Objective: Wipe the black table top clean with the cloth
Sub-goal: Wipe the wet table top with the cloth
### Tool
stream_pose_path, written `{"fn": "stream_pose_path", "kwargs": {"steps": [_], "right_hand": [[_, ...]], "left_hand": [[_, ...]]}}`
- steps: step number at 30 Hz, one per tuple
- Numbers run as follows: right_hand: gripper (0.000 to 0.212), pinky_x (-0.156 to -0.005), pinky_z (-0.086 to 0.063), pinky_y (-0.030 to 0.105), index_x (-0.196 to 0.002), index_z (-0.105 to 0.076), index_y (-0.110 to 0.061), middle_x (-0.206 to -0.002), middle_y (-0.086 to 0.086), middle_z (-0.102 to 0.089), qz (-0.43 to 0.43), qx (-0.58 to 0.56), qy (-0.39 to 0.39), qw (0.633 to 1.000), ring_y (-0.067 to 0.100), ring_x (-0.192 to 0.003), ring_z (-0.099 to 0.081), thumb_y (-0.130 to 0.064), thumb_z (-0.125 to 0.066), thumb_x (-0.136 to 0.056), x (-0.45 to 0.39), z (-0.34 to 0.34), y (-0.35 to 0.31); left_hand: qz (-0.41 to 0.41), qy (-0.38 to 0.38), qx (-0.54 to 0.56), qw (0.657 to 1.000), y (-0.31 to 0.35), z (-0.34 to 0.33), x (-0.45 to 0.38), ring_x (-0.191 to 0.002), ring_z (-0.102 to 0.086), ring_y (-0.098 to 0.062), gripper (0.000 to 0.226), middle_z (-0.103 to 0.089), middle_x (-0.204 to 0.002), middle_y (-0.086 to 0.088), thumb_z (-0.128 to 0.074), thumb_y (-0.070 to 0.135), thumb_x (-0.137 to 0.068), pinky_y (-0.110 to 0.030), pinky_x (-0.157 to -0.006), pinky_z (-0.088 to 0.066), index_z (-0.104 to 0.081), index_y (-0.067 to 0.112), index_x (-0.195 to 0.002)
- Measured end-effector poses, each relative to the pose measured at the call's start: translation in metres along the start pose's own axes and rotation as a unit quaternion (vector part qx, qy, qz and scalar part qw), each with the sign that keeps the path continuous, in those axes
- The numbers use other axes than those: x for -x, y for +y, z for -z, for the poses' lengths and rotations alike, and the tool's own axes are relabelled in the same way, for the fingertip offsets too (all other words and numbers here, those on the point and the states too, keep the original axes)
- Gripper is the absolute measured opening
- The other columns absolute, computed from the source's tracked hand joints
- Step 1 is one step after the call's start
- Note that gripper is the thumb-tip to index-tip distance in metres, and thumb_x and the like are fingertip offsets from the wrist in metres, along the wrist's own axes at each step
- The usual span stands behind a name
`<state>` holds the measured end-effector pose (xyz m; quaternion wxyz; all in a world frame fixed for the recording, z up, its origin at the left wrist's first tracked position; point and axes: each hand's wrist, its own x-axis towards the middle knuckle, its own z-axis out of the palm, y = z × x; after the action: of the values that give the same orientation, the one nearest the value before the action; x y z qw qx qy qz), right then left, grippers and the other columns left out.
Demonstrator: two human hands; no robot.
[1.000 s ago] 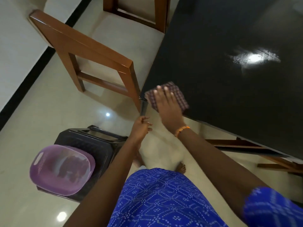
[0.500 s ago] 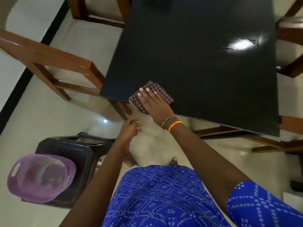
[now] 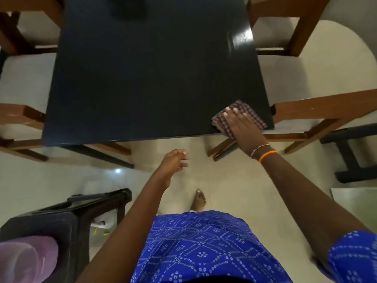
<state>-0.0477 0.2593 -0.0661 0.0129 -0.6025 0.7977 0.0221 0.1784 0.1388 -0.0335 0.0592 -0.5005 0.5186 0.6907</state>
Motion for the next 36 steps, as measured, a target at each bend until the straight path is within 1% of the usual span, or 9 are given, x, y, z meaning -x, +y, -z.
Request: {"fn": "stream_pose_path", "kwargs": {"steps": [6, 10, 12, 16, 17, 19, 23, 30, 36], "right_hand": [[0.076, -0.118, -0.013, 0.044, -0.147, -0.019, -0.002, -0.155, 0.018, -0.020, -0.080, 0.009, 0.007, 0.997, 0.036, -0.144, -0.018, 0.017, -0.042, -0.077, 0.040, -0.006, 0.061], [0.077, -0.116, -0.021, 0.033, -0.147, -0.021, -0.002, -0.156, 0.017, -0.021, -0.227, -0.196, 0.060, 0.952, 0.032, -0.145, -0.020, 0.023, -0.036, -0.076, 0.057, -0.012, 0.072], [0.064, -0.111, -0.028, 0.028, -0.142, -0.032, 0.000, -0.148, 0.018, -0.037, -0.356, -0.347, 0.153, 0.854, 0.032, -0.137, -0.036, 0.018, -0.038, -0.082, 0.061, -0.013, 0.064], [0.060, -0.105, -0.034, 0.027, -0.144, -0.029, -0.002, -0.142, 0.017, -0.046, -0.568, -0.521, 0.294, 0.566, 0.029, -0.130, -0.046, 0.004, -0.049, -0.088, 0.040, -0.006, 0.016], [0.063, -0.104, -0.033, 0.026, -0.146, -0.024, -0.004, -0.143, 0.017, -0.045, -0.585, -0.541, 0.292, 0.529, 0.030, -0.129, -0.047, 0.001, -0.050, -0.090, 0.030, -0.003, 0.000], [0.067, -0.104, -0.035, 0.029, -0.149, -0.013, -0.004, -0.144, 0.019, -0.043, -0.597, -0.567, 0.255, 0.507, 0.032, -0.129, -0.046, -0.005, -0.049, -0.093, 0.010, 0.005, -0.033], [0.051, -0.094, -0.031, 0.021, -0.144, -0.021, -0.001, -0.147, 0.017, -0.036, -0.556, -0.635, 0.158, 0.512, 0.035, -0.131, -0.040, -0.005, -0.038, -0.096, -0.019, 0.016, -0.105], [0.050, -0.101, -0.040, 0.032, -0.135, -0.044, -0.003, -0.128, 0.019, -0.058, -0.376, -0.608, 0.027, 0.699, 0.033, -0.122, -0.052, 0.010, -0.042, -0.086, 0.005, 0.004, -0.151], [0.058, -0.101, -0.044, 0.034, -0.137, -0.043, -0.005, -0.129, 0.017, -0.057, -0.271, -0.474, 0.140, 0.826, 0.031, -0.120, -0.054, 0.011, -0.049, -0.081, 0.041, 0.022, -0.130]], "left_hand": [[-0.045, -0.045, -0.133, 0.989, 0.001, -0.034, 0.004, -0.092, -0.059, -0.016, 0.028, -0.058, -0.110, -0.004, -0.038, 0.027, -0.098, -0.028, -0.088, -0.042, -0.053, 0.014, -0.117], [-0.048, -0.073, -0.178, 0.980, 0.000, -0.044, 0.006, -0.096, -0.060, -0.017, 0.030, -0.059, -0.113, -0.002, -0.039, 0.031, -0.098, -0.028, -0.088, -0.041, -0.053, 0.014, -0.119], [-0.048, -0.081, -0.178, 0.979, -0.001, -0.046, 0.006, -0.099, -0.059, -0.019, 0.031, -0.058, -0.114, -0.004, -0.039, 0.030, -0.098, -0.029, -0.090, -0.042, -0.053, 0.013, -0.121], [-0.044, -0.070, -0.126, 0.989, -0.001, -0.047, 0.003, -0.101, -0.059, -0.022, 0.031, -0.058, -0.117, -0.008, -0.040, 0.025, -0.098, -0.033, -0.092, -0.043, -0.053, 0.011, -0.122], [-0.045, -0.054, -0.108, 0.992, -0.001, -0.047, 0.003, -0.099, -0.059, -0.021, 0.030, -0.058, -0.117, -0.008, -0.042, 0.024, -0.097, -0.032, -0.091, -0.044, -0.054, 0.011, -0.122], [-0.045, -0.013, -0.066, 0.997, -0.002, -0.045, 0.001, -0.095, -0.060, -0.020, 0.027, -0.058, -0.115, -0.007, -0.044, 0.020, -0.096, -0.030, -0.087, -0.045, -0.055, 0.013, -0.120], [-0.036, 0.054, -0.013, 0.998, -0.004, -0.032, -0.003, -0.092, -0.059, -0.018, 0.029, -0.058, -0.113, -0.005, -0.045, 0.016, -0.094, -0.032, -0.087, -0.044, -0.051, 0.015, -0.123], [-0.024, 0.094, -0.035, 0.995, -0.016, -0.006, -0.005, -0.088, -0.058, -0.016, 0.024, -0.059, -0.106, -0.004, -0.040, 0.009, -0.095, -0.031, -0.082, -0.044, -0.056, 0.016, -0.112], [-0.018, 0.066, -0.058, 0.996, -0.019, -0.014, -0.007, -0.085, -0.060, -0.015, 0.032, -0.062, -0.095, -0.001, -0.036, 0.003, -0.093, -0.029, -0.077, -0.045, -0.061, 0.022, -0.086]]}}
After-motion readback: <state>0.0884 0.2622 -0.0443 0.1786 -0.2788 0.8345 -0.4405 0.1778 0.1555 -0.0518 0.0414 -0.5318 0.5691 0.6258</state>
